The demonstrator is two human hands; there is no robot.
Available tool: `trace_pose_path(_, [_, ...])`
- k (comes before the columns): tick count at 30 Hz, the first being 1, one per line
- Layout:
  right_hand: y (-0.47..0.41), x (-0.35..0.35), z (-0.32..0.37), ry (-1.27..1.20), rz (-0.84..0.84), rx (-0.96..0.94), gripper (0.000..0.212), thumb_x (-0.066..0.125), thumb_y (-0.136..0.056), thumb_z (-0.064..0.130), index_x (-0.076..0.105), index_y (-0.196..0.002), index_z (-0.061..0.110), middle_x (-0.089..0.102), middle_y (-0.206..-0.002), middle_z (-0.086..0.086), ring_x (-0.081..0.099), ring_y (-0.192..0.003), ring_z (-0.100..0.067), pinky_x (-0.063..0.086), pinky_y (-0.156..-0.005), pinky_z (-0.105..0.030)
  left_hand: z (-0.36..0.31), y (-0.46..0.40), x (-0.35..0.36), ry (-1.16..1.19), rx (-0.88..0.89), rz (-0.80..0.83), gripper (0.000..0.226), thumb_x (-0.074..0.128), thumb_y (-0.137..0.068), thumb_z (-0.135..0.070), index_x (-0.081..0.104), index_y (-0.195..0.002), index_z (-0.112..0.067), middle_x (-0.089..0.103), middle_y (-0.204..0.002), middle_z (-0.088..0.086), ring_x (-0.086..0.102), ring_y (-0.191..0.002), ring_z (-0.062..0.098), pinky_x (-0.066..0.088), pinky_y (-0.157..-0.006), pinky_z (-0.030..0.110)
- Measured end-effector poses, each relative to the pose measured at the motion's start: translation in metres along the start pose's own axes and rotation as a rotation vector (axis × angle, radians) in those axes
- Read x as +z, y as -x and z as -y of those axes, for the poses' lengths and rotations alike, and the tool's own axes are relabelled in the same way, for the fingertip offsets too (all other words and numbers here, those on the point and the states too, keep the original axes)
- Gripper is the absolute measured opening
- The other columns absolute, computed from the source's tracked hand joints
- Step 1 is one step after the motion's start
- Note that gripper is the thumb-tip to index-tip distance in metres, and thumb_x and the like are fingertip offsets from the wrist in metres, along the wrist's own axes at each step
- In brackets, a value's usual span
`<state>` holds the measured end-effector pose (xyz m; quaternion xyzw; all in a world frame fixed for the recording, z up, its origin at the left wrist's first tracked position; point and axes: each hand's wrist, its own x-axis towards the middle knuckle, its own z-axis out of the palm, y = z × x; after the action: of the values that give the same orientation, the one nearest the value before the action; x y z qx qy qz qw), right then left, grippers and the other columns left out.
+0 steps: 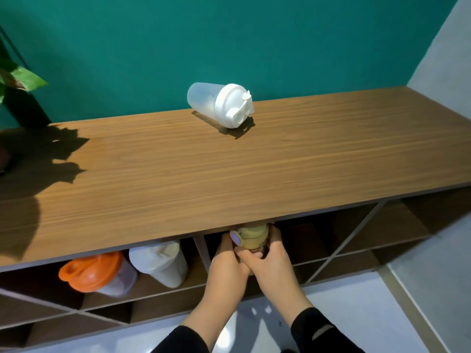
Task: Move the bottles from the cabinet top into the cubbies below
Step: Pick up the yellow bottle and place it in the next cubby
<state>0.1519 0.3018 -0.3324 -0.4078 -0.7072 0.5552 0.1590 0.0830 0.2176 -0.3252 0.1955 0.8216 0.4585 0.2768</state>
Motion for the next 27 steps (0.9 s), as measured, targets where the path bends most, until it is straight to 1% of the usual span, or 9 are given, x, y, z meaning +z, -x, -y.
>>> trace_pose_path(3, [-0.001,0.002,-0.002,0.031,0.013,-0.002,0.066,0.08,-0.077,0.041,0.038,-0.127,0.039,0.061,-0.104,0.006,0.063,-0.093,-0.002,0.046,-0.064,-0.01,0.0,0.001,-0.002,-0.023,0.015,0.009,0.042,0.062,-0.095,-0.007,0.048,-0.132,-0.021,0.071,-0.1,-0.004,0.074,-0.094,0.008,0.061,-0.082,0.027])
trace_pose_path(6, [0.001,0.002,-0.001,0.073,0.047,0.04,0.058,0.077,-0.079,0.045,0.044,-0.125,0.03,0.06,-0.107,0.003,0.062,-0.095,-0.006,0.051,-0.073,-0.019,-0.004,0.005,-0.001,-0.003,0.005,0.011,0.035,0.062,-0.095,-0.006,0.05,-0.11,-0.035,0.064,-0.093,-0.013,0.07,-0.09,0.004,0.06,-0.08,0.02])
trace_pose_path(9, [0.009,-0.006,0.003,0.234,0.091,0.086,0.065,0.065,-0.079,0.065,0.048,-0.125,0.021,0.061,-0.111,0.001,0.062,-0.098,-0.012,0.056,-0.078,-0.029,-0.006,0.015,-0.001,-0.121,-0.021,-0.027,0.024,0.061,-0.097,-0.018,0.056,-0.12,-0.015,0.061,-0.087,-0.008,0.064,-0.082,0.007,0.056,-0.072,0.019])
trace_pose_path(13, [0.035,-0.037,0.022,0.588,0.204,0.032,0.062,0.047,-0.093,0.063,0.056,-0.136,0.02,0.071,-0.115,0.001,0.066,-0.101,-0.014,0.047,-0.075,-0.022,-0.016,0.044,-0.015,-0.293,-0.04,-0.046,0.049,0.048,-0.103,-0.027,0.038,-0.149,-0.015,0.064,-0.131,0.005,0.063,-0.114,0.015,0.05,-0.093,0.025])
trace_pose_path(15, [0.052,-0.056,0.041,0.592,0.276,-0.155,0.04,0.048,-0.097,0.056,0.074,-0.1,0.026,0.073,-0.081,0.002,0.068,-0.077,-0.014,0.048,-0.063,-0.024,-0.024,0.068,-0.029,-0.351,0.105,-0.059,0.051,0.049,-0.102,-0.03,0.038,-0.151,-0.033,0.056,-0.144,-0.011,0.055,-0.129,0.004,0.041,-0.107,0.019])
trace_pose_path(17, [0.066,-0.072,0.071,0.473,0.267,-0.39,0.044,0.049,-0.096,0.053,0.071,-0.076,0.02,0.067,-0.066,-0.001,0.065,-0.066,-0.018,0.052,-0.059,-0.036,-0.037,0.09,-0.048,-0.346,0.36,-0.116,0.038,0.052,-0.098,-0.035,0.055,-0.132,-0.049,0.062,-0.125,-0.03,0.059,-0.115,-0.011,0.044,-0.1,0.01])
trace_pose_path(19, [0.068,-0.084,0.103,0.315,0.104,-0.616,0.043,0.051,-0.096,0.046,0.068,-0.069,0.018,0.065,-0.065,0.002,0.064,-0.064,-0.016,0.049,-0.059,-0.038,-0.05,0.097,-0.067,-0.284,0.597,-0.169,0.03,0.052,-0.093,-0.035,0.07,-0.117,-0.038,0.069,-0.108,-0.028,0.063,-0.101,-0.014,0.045,-0.087,0.003])
trace_pose_path(23, [0.017,-0.078,0.144,0.288,0.007,-0.589,0.029,0.055,-0.096,0.043,0.07,-0.114,0.024,0.069,-0.111,0.012,0.063,-0.107,-0.005,0.053,-0.091,-0.03,-0.09,0.053,-0.103,-0.318,0.787,-0.35,0.03,0.051,-0.096,-0.025,0.071,-0.118,-0.016,0.071,-0.108,-0.009,0.064,-0.103,0.003,0.048,-0.091,0.017])
trace_pose_path(27, [-0.043,-0.062,0.158,0.273,0.088,-0.336,0.07,0.063,-0.09,0.054,0.038,-0.15,0.028,0.048,-0.152,0.002,0.046,-0.137,-0.016,0.04,-0.105,-0.034,-0.121,-0.023,-0.137,-0.472,0.571,-0.393,0.038,0.056,-0.098,-0.028,0.059,-0.135,-0.019,0.06,-0.134,-0.003,0.054,-0.125,0.015,0.042,-0.106,0.033])
